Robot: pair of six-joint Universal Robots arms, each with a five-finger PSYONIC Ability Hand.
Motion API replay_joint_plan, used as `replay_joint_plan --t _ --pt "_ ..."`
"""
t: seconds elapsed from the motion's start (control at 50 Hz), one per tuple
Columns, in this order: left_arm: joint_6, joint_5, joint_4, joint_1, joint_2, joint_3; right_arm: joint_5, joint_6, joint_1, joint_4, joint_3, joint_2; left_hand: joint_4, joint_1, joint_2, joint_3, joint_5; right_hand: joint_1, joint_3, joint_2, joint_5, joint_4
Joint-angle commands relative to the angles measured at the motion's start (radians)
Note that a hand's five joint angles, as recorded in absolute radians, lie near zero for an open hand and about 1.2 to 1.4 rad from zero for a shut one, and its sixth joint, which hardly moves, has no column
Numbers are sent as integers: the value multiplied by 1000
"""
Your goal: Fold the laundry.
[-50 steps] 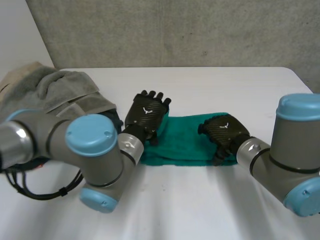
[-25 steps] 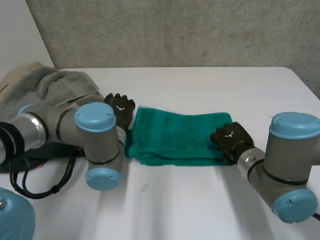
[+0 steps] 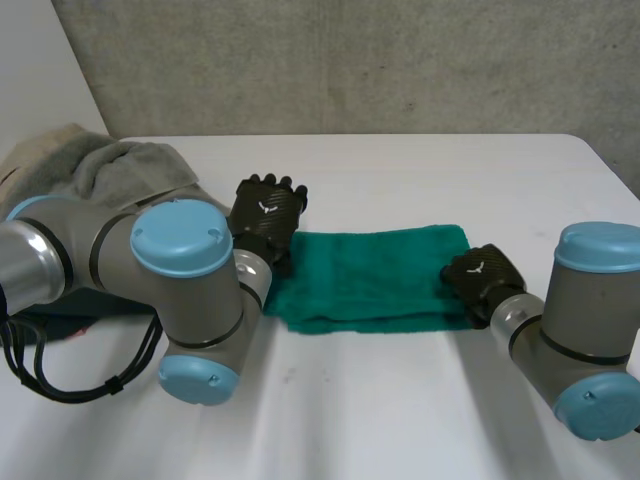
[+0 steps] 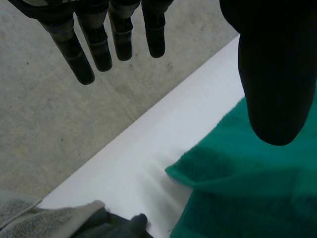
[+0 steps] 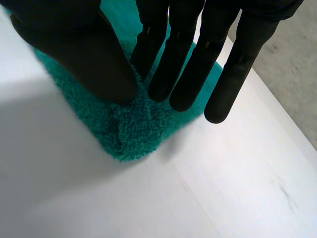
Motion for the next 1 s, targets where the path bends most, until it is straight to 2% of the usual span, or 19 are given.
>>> replay_joint_plan --t 0.02,0.12,0.18,0.26,0.32,0.34,0.4,0.48,0.54,0.56,0.58,0.6,0.68,0.7,0.76,0.78,0.84,0.92,1.0 --pt "4 -2 -2 2 36 -45 69 -92 -37 0 13 -9 -5 -17 -7 -6 4 296 209 221 235 202" --pt "-1 0 -2 9 117 -105 120 -207 -40 -28 -4 -32 -26 -37 -28 -26 -16 296 209 221 235 202" --pt "-2 0 -2 17 167 -137 118 -253 -26 -71 -33 -58 -32 -43 -34 -32 -22 296 209 221 235 202" --pt "-2 0 -2 29 223 -181 88 -295 55 -137 -57 -68 -43 -55 -46 -44 -34 296 209 221 235 202" --pt "-2 -2 -1 42 263 -215 -12 -318 196 -215 -54 -60 -52 -64 -54 -53 -43 296 209 221 235 202" --pt "-4 -2 -1 51 278 -230 -74 -325 250 -244 -41 -55 -55 -67 -57 -56 -46 296 209 221 235 202" --pt "-4 -2 -1 66 301 -261 -179 -362 328 -258 2 -36 -55 -67 -57 -56 -46 296 209 221 235 202" --pt "-4 -2 -1 71 318 -286 -257 -451 359 -269 57 4 -64 -76 -66 -65 -55 296 209 221 235 202" --pt "-4 -2 1 71 319 -287 -273 -460 347 -285 62 1 -70 -81 -72 -70 -60 296 209 221 235 202" --pt "-4 -2 2 71 318 -286 -268 -450 347 -295 58 -2 -70 -81 -72 -70 -60 108 21 33 47 14" --pt "-4 0 5 71 318 -283 -264 -435 347 -302 56 -11 -70 -81 -72 -70 -60 -211 -297 -285 -271 -304" --pt "-4 0 8 71 318 -274 -253 -389 341 -313 52 -49 -70 -81 -72 -70 -60 -883 -969 -957 -943 -976" --pt "-5 0 11 62 313 -235 -219 -190 269 -313 64 -196 -70 -81 -72 -70 -60 -926 -1013 -1001 -986 -1019" --pt "-7 -2 11 57 307 -215 -205 -49 240 -307 61 -230 -67 -79 -69 -68 -58 -926 -1013 -1001 -986 -1019" --pt "-25 0 11 45 295 -179 -192 146 203 -261 49 -255 -64 -76 -66 -65 -55 -926 -1013 -1001 -986 -1019" --pt "-48 0 11 28 274 -148 -188 262 181 -196 33 -273 -55 -67 -57 -56 -46 -926 -1013 -1001 -986 -1019" --pt "-109 1 4 -21 208 -68 -188 427 99 -10 -49 -293 -43 -55 -46 -44 -34 -926 -1013 -1001 -986 -1019" --pt "-166 20 -10 -78 105 38 -204 530 -3 194 -144 -220 -14 -26 -16 -15 -5 -926 -1013 -1001 -986 -1019" --pt "-183 46 -62 -119 -5 134 -214 524 -28 311 -240 -100 -11 -23 -13 -12 -2 -926 -1013 -1001 -986 -1019"
